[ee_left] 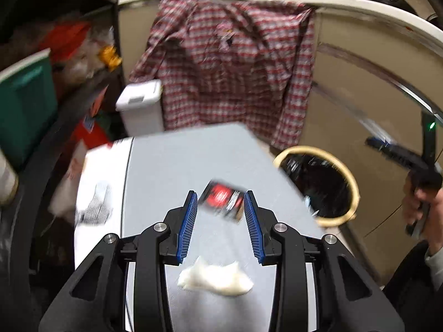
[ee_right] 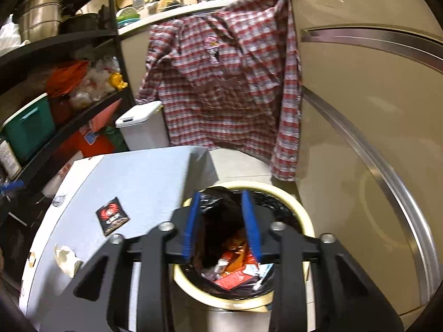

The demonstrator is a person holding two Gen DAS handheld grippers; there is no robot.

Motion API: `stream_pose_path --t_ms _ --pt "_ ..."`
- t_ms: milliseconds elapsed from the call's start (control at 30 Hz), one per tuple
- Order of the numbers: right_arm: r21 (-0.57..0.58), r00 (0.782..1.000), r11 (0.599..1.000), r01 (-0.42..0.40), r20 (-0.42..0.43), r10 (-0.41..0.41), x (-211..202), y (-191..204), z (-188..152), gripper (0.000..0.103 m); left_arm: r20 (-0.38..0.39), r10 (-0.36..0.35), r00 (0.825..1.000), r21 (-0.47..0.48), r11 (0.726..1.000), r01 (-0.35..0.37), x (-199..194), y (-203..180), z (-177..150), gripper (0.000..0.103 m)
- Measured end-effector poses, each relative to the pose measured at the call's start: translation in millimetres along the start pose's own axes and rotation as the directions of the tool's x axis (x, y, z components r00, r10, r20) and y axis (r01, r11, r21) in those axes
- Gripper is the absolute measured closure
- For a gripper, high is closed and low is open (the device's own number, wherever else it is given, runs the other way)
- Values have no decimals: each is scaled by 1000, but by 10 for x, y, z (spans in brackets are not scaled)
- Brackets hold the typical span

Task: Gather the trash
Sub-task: 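Move both open tools back over the table toward the tissue and snack packet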

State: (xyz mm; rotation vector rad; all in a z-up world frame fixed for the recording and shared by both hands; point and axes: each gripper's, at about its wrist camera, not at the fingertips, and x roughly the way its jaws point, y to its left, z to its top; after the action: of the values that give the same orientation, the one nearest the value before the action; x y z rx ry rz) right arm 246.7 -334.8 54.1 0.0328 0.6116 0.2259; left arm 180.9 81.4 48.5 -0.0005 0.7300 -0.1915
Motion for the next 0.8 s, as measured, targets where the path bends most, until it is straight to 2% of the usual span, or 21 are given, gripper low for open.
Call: stream_pose_path --t_ms 100,167,267,367,400,667,733,800 --pt "-25 1000 999 -23 -6 23 23 143 -29 80 -90 -7 996 -109 994 -3 207 282 -214 68" --pt "-41 999 999 -35 -12 35 62 229 -48 79 -121 -10 993 -153 988 -9 295 365 -312 68" --pt "-56 998 996 -63 -32 62 156 386 -79 79 -191 -1 982 -139 990 -26 461 346 -482 67" --pt "-75 995 993 -90 -46 87 259 555 -96 79 -238 13 971 -101 994 -38 576 256 -579 48" --pt "-84 994 991 -99 -52 95 300 617 -104 78 -248 23 968 -85 995 -45 607 226 -607 46" --pt "-129 983 978 -164 -106 151 578 989 -199 74 -359 12 933 -76 996 -42 812 233 -820 46" --pt "-128 975 972 -197 -127 181 662 1088 -219 67 -376 16 926 -76 996 -48 844 248 -860 52" --pt "-130 966 964 -233 -148 214 751 1183 -249 63 -391 12 920 -88 995 -50 880 298 -882 76"
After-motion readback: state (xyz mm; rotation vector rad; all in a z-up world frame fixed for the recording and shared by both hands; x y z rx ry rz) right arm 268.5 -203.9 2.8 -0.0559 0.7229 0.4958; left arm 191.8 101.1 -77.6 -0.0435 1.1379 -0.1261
